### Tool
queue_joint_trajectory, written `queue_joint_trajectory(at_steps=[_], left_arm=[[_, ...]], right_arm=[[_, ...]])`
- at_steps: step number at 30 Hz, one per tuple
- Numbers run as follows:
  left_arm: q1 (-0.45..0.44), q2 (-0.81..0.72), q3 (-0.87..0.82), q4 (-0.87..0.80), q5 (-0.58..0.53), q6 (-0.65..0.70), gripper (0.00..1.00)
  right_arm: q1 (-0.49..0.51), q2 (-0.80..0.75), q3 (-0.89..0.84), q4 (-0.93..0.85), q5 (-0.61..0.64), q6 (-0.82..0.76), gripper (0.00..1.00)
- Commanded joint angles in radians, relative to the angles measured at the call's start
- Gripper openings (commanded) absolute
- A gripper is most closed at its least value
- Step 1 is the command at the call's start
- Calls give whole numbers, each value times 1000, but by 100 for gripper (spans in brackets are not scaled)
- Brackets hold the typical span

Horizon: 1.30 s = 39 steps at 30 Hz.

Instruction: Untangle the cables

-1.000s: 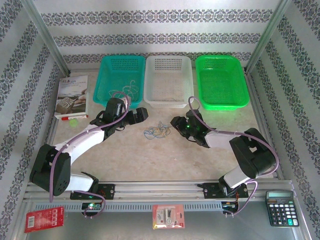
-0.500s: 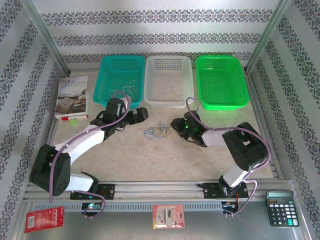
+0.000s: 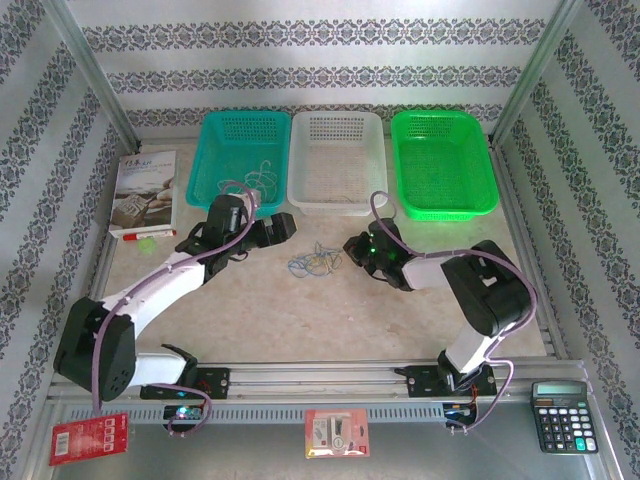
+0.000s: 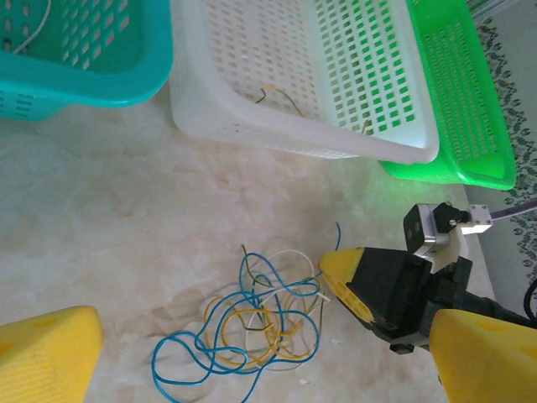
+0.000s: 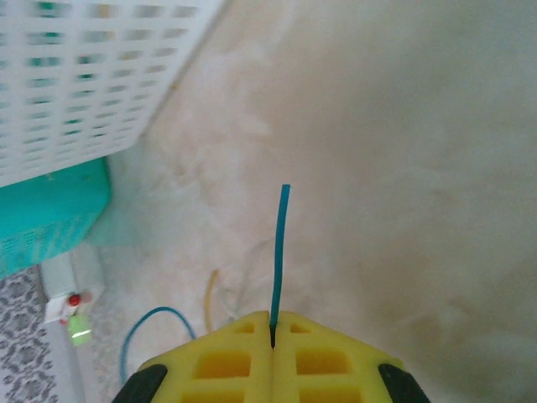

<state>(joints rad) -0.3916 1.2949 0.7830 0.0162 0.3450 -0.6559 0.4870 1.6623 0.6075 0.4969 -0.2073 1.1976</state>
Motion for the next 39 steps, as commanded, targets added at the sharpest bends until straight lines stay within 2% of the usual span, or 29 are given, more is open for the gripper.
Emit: queue_joint_trajectory(at_steps=[1,6,13,23,33,36,39], left_arm=[[-10,-44,0,30,21,46,100],[-10,-70,-13,57,72,98,100],[-11,-65,-47,134,148,168,100],[-63,-27,-132,318,152,223,100],[-124,104,-123,440,139,231,100],[-139,146,-132,480,119,224,97],[-146,193,-152,535,109,206,88]], right_arm=[[19,-115,47,-45,-16,-113,0],[78,-251,118,-188,-6,-273,0],[139,-353,226,-292,-20,-391,0],[181,-415,288,-313,-23,-388,0],[196,-447,305,-292,-18,-352,0],[200,-453,313,-273,-25,-333,0],[200,-454,327,-246,-42,-307,0]])
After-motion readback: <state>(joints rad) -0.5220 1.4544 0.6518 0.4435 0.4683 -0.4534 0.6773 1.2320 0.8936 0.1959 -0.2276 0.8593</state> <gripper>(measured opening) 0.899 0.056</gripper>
